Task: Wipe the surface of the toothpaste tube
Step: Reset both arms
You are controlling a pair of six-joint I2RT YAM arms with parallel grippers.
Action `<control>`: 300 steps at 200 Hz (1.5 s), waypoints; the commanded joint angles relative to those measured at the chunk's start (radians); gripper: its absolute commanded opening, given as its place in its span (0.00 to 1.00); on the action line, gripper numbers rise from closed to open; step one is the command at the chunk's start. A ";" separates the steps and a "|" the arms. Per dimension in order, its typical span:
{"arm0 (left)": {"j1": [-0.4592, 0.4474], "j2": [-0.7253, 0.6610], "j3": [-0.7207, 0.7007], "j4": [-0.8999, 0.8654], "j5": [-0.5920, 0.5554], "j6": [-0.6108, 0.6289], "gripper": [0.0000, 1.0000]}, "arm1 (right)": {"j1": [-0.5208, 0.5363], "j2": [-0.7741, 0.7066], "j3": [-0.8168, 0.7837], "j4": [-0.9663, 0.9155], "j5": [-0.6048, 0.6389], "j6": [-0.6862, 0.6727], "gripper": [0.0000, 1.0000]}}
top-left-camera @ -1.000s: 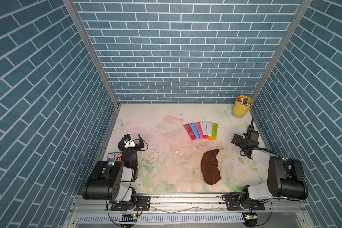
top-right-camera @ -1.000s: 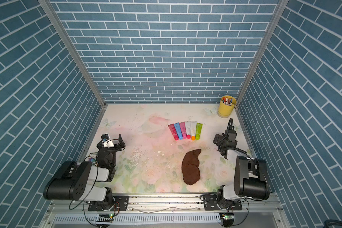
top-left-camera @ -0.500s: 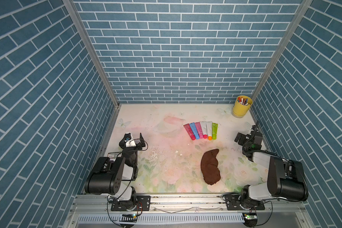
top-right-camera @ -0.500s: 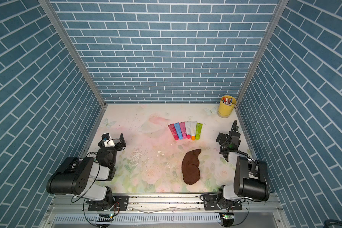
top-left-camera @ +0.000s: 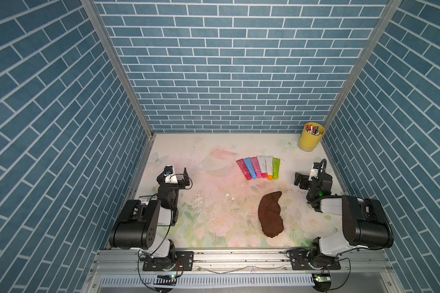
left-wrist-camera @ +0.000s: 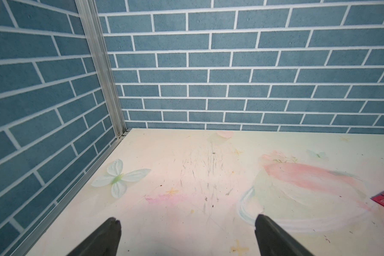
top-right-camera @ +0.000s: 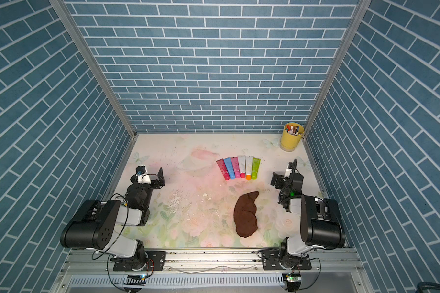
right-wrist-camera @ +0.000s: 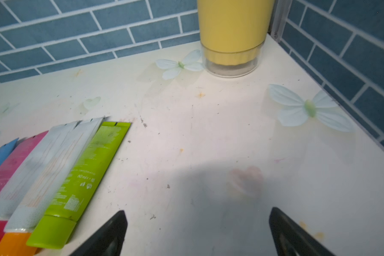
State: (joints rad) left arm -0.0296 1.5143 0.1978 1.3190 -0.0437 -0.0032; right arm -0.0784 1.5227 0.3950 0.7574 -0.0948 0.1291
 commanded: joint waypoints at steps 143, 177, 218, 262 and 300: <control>0.027 0.007 0.014 -0.026 0.076 0.000 0.90 | 0.032 0.005 0.008 0.056 0.132 -0.074 0.99; 0.030 0.006 0.013 -0.027 0.080 0.000 0.44 | 0.032 0.006 0.010 0.057 0.129 -0.074 0.00; 0.030 0.007 0.014 -0.027 0.079 0.000 0.78 | 0.032 0.006 0.010 0.056 0.131 -0.074 0.98; 0.029 0.007 0.012 -0.025 0.077 0.001 1.00 | 0.041 0.009 0.012 0.054 0.142 -0.083 0.99; 0.026 0.008 0.012 -0.024 0.073 0.002 1.00 | 0.043 0.008 0.010 0.055 0.122 -0.092 0.99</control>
State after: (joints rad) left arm -0.0059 1.5150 0.1982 1.2911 0.0261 -0.0048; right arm -0.0406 1.5227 0.3954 0.7898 0.0296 0.0879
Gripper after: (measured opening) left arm 0.998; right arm 0.989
